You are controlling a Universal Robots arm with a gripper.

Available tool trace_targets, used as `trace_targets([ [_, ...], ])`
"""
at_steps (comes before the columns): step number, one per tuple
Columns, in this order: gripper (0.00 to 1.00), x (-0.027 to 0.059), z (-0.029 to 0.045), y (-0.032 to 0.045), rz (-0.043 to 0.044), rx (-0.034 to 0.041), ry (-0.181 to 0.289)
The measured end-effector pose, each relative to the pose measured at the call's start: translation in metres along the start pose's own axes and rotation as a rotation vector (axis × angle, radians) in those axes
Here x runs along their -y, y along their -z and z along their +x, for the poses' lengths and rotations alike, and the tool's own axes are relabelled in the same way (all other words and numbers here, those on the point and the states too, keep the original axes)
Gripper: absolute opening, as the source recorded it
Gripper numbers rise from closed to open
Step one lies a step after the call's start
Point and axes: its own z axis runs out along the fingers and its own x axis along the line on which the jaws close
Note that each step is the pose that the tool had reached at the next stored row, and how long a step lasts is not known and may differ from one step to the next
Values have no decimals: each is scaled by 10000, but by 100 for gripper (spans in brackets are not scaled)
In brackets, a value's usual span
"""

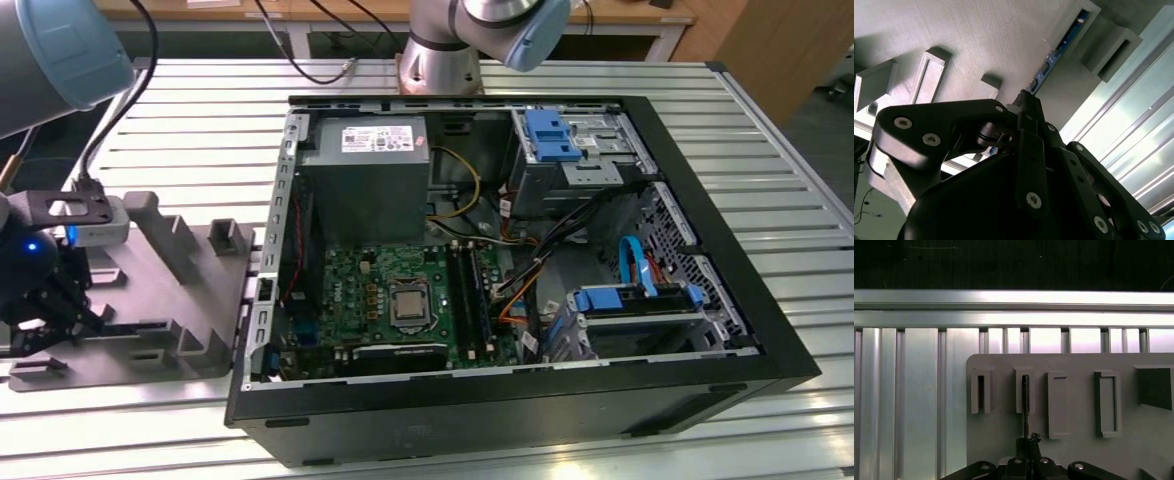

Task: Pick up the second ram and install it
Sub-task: 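Pick up the second ram and move it above second insertion slot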

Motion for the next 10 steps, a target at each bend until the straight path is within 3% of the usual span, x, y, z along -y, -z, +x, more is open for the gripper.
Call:
trace_targets([
  [10,11,0,0,6,0,1,0],
])
